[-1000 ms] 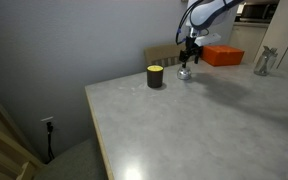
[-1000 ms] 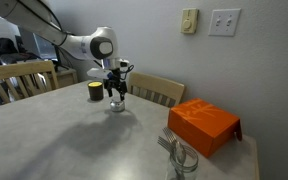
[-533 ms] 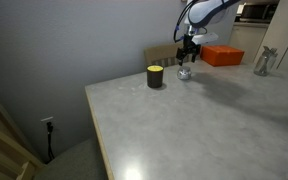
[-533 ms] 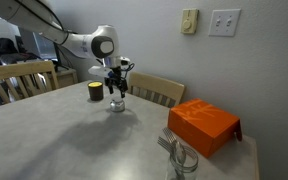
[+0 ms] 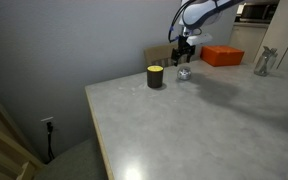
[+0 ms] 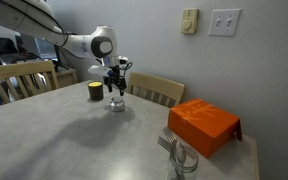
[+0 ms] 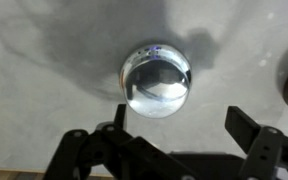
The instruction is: Put the lid on the table
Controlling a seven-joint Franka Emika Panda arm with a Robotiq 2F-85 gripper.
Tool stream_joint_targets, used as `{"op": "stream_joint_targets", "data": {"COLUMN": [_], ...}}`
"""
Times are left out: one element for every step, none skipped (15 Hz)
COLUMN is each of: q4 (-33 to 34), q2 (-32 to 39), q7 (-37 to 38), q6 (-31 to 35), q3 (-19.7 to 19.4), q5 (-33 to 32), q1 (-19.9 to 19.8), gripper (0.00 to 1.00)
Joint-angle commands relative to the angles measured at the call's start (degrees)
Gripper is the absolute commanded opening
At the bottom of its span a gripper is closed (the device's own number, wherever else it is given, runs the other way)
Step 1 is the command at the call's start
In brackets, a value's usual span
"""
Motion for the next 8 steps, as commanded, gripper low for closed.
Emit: {"op": "stream_joint_targets", "data": {"q4": [5.4,5.5,5.2,5.2,4.4,4.1,3.8,3.7], "q2": [3.2,3.4,3.2,3.2,2.8,2.7,2.5,2.6], "q7": [-0.2,0.0,0.4,0.7,0.8,1.0,1.1,0.8], "q6": [-4.2,-4.4,-4.6,-4.8,-4.5,-4.2,-4.1,-4.0], "q3": [-0.4,-0.6,-1.0,-1.2,-1.6,-2.0,-2.4,-2.6], "q5": [-0.4,-0.5,-0.6,-0.7,-0.7,-0.6,-0.6,-0.3], "q1": [0.9,0.9,0.8,0.7,0.3,0.1,-0.1,-0.4], "gripper": [1.0,1.0,1.0,1.0,1.0,1.0,1.0,1.0]}}
